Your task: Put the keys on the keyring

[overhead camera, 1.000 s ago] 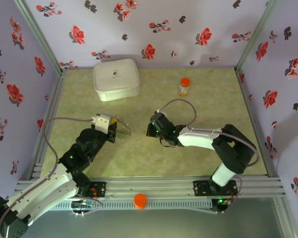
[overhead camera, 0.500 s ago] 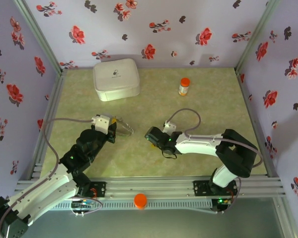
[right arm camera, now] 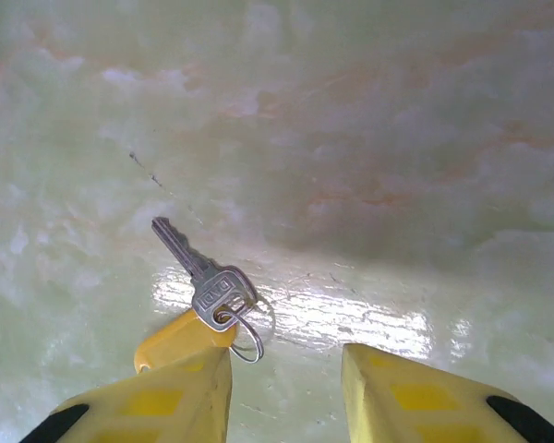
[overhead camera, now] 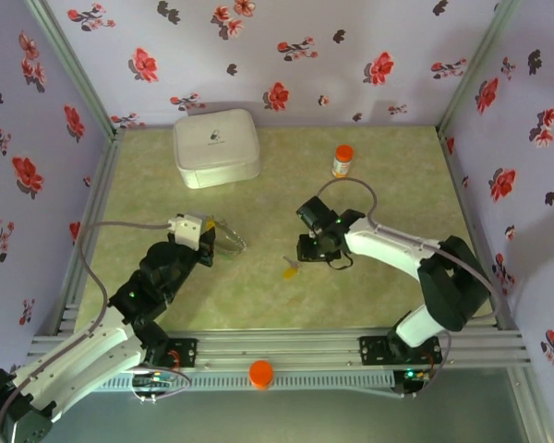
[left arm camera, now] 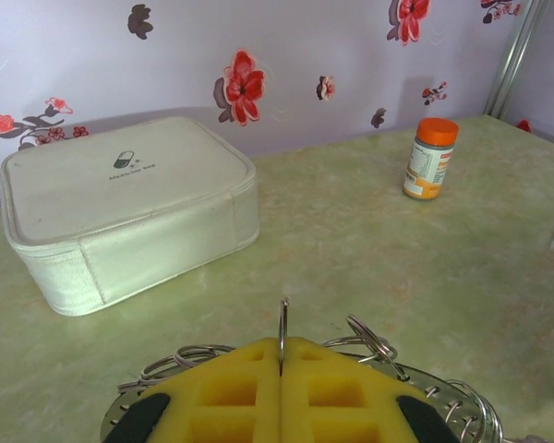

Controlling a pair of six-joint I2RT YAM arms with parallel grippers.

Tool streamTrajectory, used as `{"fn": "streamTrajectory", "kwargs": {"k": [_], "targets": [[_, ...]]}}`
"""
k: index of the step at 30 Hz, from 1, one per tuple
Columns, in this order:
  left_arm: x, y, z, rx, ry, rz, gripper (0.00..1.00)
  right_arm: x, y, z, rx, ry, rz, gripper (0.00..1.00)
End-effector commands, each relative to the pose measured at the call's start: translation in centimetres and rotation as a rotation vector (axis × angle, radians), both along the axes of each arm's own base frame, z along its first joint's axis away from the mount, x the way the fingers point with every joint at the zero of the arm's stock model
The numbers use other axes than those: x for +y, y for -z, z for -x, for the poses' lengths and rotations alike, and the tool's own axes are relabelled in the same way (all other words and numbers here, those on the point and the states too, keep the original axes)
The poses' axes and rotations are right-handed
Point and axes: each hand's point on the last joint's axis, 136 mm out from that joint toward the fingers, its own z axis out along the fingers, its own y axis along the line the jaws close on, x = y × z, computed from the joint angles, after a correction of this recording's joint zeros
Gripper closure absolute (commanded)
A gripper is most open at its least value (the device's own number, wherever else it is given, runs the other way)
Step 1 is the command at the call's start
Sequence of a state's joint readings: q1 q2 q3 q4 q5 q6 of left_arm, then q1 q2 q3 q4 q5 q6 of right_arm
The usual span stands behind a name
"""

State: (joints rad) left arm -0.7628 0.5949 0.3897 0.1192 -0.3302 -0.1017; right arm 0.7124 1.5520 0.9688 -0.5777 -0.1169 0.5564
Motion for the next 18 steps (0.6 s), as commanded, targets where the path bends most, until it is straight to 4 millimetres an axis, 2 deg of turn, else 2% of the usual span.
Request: {"fn": "streamTrajectory", "kwargs": {"k": [1,4,9,14,18], "targets": [[0.3,-2.0,-0.1,-0.057,-0.019,0.046,1.0,1.4,-0.1,1.3,0.09,-0.235,-0.14,0.63],[0.3,-2.0,0.0,-0.057,-0.016,0.046,1.0,2.1,-0.1,1.1,0.122,-0.297,-0.181,0.61],[0.1,-1.8,-0.1,-0.048,-0.01,0.036,1.0,2.5,1.3,1.0,0.184,-0.386,-0.155,0.61],[0.2,-1.7,0.0,-0.048,-0.01,0.034,1.0,2.3,2.4,0.9,0.221,-0.425,-0.114,0.64],[0.2,-1.6,-0.1,-0.046,-0.01,0.033,1.0,2.4,2.9,1.5,0.269,-0.45,-0.117,0.69]]}}
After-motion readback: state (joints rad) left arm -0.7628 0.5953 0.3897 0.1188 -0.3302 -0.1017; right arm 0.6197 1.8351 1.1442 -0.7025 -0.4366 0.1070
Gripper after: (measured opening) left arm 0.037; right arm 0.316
